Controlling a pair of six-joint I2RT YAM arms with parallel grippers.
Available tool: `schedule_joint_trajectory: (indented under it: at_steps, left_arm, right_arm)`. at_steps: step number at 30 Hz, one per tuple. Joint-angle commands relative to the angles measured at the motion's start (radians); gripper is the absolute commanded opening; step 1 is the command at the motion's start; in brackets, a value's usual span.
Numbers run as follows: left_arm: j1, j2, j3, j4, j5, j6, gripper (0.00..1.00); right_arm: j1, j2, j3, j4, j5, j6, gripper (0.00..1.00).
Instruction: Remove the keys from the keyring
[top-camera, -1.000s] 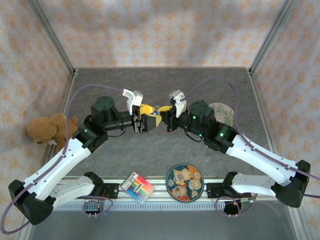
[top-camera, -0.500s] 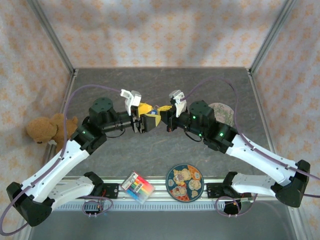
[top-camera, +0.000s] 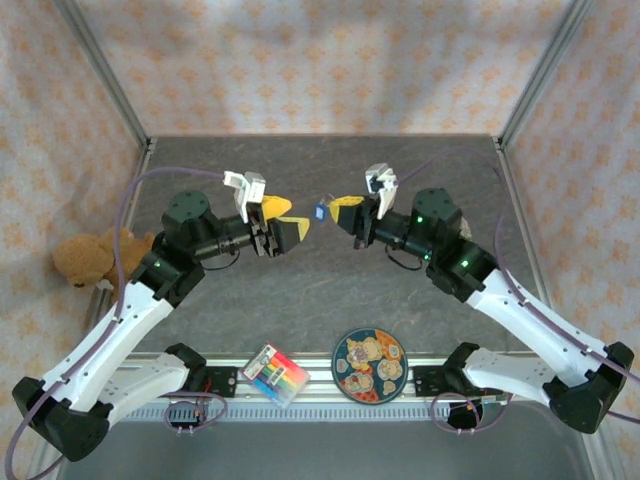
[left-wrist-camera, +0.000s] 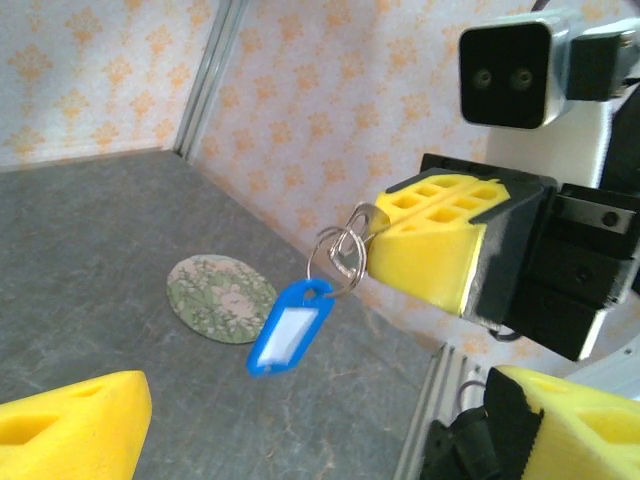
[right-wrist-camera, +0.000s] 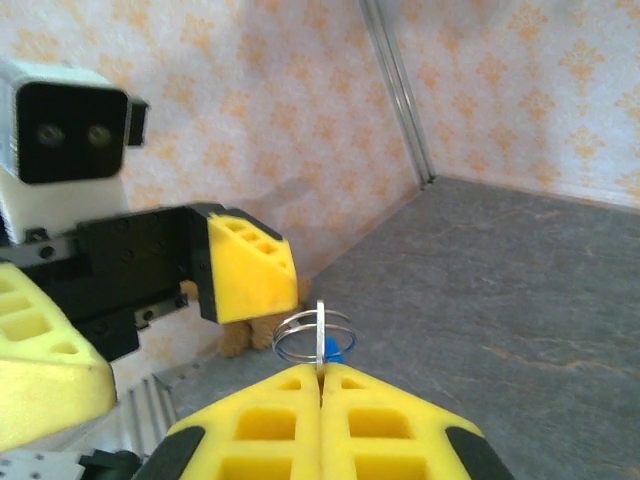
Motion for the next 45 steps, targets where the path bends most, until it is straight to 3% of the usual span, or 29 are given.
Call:
schedule_joint_trajectory:
  at_steps: [1, 6, 14, 23, 33, 45]
  left_arm:
    - [0.053, 0.037, 0.008, 0.219, 0.163, -0.137, 0.85]
    - [0.144, 0.142, -0.049, 0.698, 0.311, -0.517, 0.78]
    - [0.147, 0.198, -0.076, 0.954, 0.383, -0.708, 0.79]
    - [0.128, 0.225, -0.126, 1.124, 0.417, -0.832, 0.79]
    - [0.059, 0.271, -0.11, 1.148, 0.425, -0.827, 0.79]
    - [0.037, 0.317, -0.094, 1.249, 0.422, -0.901, 0.73]
  right_arm:
    - [-0.073, 0.01, 0.006, 0.117, -0.266, 0.101, 0.0]
    - [-0.143, 0.055, 0.017, 0.235, -0.465, 0.19, 0.0]
    - [-0.146, 0.117, 0.062, 0.291, -0.595, 0.219, 0.0]
    - [-0.146, 0.154, 0.073, 0.428, -0.641, 0.331, 0.0]
    - [-0.146, 0.154, 0.08, 0.468, -0.667, 0.377, 0.0]
    - [-0.146, 0.154, 0.064, 0.496, -0.678, 0.404, 0.0]
